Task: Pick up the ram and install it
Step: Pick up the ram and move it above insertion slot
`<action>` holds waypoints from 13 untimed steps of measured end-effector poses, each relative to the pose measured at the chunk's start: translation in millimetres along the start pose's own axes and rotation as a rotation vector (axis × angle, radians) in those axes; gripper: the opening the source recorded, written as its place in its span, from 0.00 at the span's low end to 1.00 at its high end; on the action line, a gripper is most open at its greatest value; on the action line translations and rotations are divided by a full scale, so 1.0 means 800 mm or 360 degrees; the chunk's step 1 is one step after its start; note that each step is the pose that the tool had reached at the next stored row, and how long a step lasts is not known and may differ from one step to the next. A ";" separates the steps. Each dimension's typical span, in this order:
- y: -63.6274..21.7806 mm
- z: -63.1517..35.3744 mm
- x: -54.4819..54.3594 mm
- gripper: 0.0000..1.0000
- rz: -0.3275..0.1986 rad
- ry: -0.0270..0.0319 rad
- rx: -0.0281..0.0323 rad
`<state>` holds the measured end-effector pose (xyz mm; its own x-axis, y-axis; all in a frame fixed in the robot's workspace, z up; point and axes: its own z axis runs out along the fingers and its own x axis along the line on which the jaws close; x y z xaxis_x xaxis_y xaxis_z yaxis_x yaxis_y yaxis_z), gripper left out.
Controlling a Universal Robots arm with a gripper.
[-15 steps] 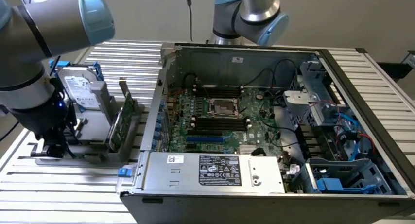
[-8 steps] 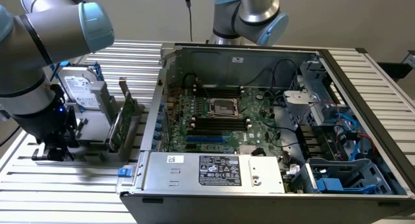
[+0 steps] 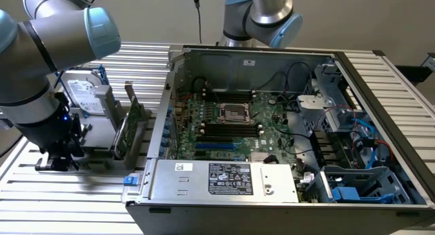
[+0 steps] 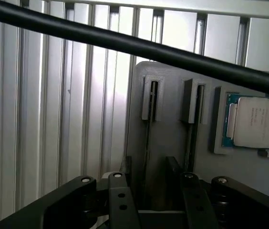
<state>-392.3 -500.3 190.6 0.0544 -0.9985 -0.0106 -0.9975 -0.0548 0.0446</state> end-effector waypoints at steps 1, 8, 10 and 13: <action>0.000 0.000 0.000 0.40 0.0007 -0.00004 0.00001; 0.000 0.000 0.002 0.16 0.0049 -0.00024 -0.00011; -0.001 0.000 0.003 0.14 0.0057 -0.00028 -0.00015; -0.001 0.000 0.003 0.14 0.0073 -0.00035 -0.00023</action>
<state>-391.6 -502.7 190.6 0.0086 -0.9999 -0.0107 -0.9989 -0.0091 0.0465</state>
